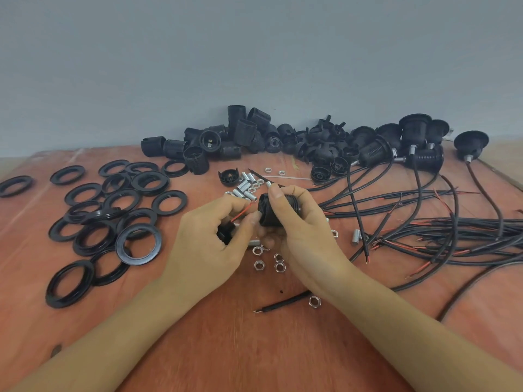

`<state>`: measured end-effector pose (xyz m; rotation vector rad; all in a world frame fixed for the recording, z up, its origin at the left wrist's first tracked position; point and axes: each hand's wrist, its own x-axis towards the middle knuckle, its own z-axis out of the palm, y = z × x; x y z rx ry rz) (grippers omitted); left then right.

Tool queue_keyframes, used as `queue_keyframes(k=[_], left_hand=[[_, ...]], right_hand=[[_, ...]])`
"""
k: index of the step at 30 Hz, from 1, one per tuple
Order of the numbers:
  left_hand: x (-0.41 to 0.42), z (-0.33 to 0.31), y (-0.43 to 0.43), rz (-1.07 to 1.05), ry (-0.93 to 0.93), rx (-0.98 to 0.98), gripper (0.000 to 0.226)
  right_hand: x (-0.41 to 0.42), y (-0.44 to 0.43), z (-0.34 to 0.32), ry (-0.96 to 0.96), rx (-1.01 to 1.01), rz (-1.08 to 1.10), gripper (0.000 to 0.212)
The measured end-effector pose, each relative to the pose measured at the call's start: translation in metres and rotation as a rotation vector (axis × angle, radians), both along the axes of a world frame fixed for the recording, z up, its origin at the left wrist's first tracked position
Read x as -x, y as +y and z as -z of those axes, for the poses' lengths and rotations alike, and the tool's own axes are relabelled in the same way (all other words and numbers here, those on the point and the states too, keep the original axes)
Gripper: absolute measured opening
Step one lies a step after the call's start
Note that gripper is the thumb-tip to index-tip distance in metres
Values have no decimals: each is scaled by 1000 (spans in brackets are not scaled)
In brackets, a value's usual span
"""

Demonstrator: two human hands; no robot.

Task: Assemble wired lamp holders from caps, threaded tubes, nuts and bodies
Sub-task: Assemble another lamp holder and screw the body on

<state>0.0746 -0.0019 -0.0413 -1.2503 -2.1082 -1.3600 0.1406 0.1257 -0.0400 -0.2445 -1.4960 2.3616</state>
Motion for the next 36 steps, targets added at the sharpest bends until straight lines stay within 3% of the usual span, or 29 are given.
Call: queue_keyframes(k=[4, 9, 14, 26, 36], left_hand=[[-2, 1, 1, 21, -110, -31, 8], [-2, -1, 2, 43, -195, -54, 13], [-1, 0, 2, 43, -280, -82, 7], [3, 0, -1, 47, -200, -48, 12], [-2, -3, -1, 81, -209, -32, 12]], right_hand=[[-1, -4, 4, 51, -99, 44, 40], [0, -3, 3, 39, -150, 50, 21], [-1, -1, 2, 52, -155, 54, 20], [0, 1, 8, 23, -205, 52, 24], [-1, -2, 13, 76, -178, 36, 16]])
